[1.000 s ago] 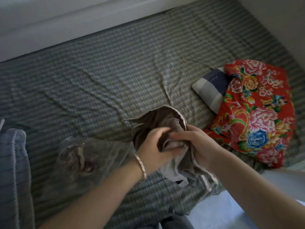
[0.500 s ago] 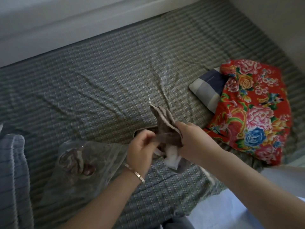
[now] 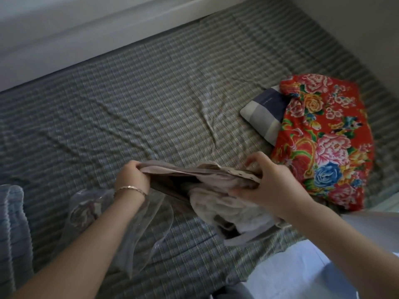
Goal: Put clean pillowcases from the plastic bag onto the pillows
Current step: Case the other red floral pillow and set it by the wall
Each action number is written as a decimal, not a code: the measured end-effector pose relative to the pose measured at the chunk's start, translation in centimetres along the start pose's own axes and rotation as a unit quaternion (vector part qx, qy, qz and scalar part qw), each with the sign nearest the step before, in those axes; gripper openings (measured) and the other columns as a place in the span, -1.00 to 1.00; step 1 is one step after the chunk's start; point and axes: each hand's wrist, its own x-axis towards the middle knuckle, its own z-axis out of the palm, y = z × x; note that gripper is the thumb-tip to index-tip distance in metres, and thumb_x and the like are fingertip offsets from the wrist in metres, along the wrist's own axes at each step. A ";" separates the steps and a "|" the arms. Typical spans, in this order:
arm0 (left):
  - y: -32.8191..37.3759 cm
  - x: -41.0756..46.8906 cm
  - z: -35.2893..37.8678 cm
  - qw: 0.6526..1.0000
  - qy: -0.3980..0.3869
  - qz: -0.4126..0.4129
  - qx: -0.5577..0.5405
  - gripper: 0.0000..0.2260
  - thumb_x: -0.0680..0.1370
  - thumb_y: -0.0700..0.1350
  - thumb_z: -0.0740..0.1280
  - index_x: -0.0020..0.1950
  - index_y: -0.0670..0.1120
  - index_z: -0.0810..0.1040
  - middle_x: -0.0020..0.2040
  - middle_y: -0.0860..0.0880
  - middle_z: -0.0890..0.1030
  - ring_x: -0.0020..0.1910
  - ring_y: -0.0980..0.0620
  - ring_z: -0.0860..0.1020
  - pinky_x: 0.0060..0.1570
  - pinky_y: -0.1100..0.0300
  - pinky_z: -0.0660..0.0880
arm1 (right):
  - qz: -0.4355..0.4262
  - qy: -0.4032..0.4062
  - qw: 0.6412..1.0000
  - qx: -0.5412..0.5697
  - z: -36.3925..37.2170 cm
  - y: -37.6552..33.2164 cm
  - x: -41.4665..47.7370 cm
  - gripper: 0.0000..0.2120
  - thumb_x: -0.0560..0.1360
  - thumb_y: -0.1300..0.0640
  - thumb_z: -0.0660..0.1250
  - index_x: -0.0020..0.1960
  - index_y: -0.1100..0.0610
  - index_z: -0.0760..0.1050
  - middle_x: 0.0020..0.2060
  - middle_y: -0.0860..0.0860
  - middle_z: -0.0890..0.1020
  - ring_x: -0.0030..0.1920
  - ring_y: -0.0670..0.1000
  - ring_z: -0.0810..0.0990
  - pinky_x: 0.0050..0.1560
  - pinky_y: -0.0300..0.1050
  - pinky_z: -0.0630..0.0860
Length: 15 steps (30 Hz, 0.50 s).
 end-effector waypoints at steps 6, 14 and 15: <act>2.0 -3.6 0.0 0.909 -0.157 -0.120 -0.366 -0.82 0.53 -0.36 0.20 -0.10 -0.13 0.54 -0.34 -0.03 0.60 -0.33 0.01 0.58 -0.32 0.20 0.54 | 0.075 0.075 0.991 -0.081 -0.5 4.8 1.9 -0.75 0.37 0.26 0.32 0.05 0.14 0.50 -0.09 0.05 0.54 -0.14 0.06 0.48 -0.20 -0.05 0.46; -1.9 -4.5 -1.7 0.787 -0.113 0.583 0.165 -0.81 0.35 -0.25 0.27 -0.11 -0.01 0.46 0.13 -0.14 0.45 -0.29 0.15 0.43 -0.57 0.58 0.08 | 0.152 0.071 0.983 -0.071 -1.5 7.4 3.1 -0.88 0.41 0.32 0.26 -0.10 0.15 0.46 -0.31 0.04 0.50 -0.33 0.00 0.43 -0.39 -0.13 0.38; -1.6 -4.7 -1.6 0.786 -0.124 0.569 0.207 -0.85 0.38 -0.23 0.32 -0.11 -0.02 0.52 0.19 -0.14 0.45 -0.25 0.11 0.46 -0.57 0.55 0.07 | 0.155 0.052 0.983 -0.080 -1.2 7.3 3.2 -0.88 0.41 0.31 0.24 -0.08 0.15 0.47 -0.32 0.03 0.49 -0.32 0.01 0.44 -0.37 -0.12 0.40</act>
